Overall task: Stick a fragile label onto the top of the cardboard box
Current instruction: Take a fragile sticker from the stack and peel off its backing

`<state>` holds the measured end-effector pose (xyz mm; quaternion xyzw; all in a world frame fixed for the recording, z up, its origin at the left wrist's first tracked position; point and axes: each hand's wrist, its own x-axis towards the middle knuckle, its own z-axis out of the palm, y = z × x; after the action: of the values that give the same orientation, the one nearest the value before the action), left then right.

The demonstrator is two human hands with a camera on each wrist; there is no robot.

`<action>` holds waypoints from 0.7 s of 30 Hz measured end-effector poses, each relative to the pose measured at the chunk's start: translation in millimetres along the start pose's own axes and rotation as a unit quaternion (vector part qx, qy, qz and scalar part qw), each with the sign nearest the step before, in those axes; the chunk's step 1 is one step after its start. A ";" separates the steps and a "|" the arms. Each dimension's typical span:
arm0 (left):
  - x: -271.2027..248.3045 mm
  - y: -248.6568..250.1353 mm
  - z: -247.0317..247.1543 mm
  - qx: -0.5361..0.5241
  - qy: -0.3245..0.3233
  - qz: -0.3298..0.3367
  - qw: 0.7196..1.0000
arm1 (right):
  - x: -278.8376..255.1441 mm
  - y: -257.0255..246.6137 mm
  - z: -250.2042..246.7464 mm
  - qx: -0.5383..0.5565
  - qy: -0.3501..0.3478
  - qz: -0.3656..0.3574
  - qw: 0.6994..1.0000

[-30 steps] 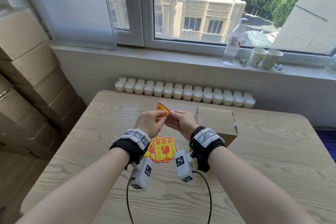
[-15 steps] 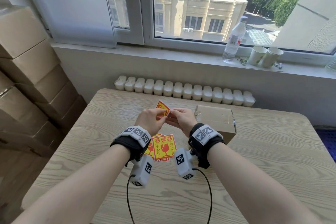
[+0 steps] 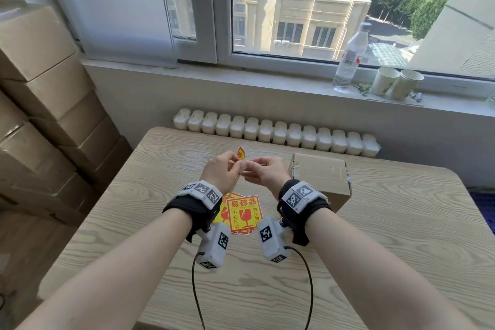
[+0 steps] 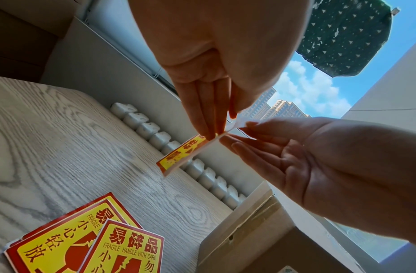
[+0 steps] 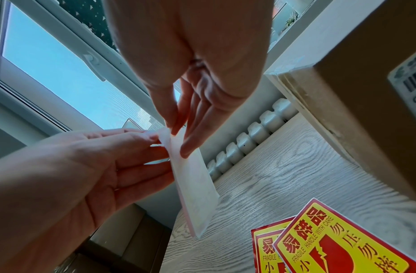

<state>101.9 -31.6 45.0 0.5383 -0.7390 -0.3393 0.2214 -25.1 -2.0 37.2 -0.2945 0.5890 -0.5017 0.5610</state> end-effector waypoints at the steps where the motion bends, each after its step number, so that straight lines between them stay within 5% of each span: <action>1: -0.8 0.1 -1.1 -0.002 0.001 -0.007 1.000 | 0.1 0.6 0.6 -0.001 0.001 0.001 1.000; 21: 0.0 -37.1 -33.1 -0.167 0.048 -0.123 0.977 | 1.9 26.9 -2.9 -0.054 0.064 0.031 0.996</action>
<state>148.7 -47.4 39.8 0.5962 -0.5888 -0.4562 0.2996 -22.5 5.7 11.3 -0.2728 0.6588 -0.4694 0.5208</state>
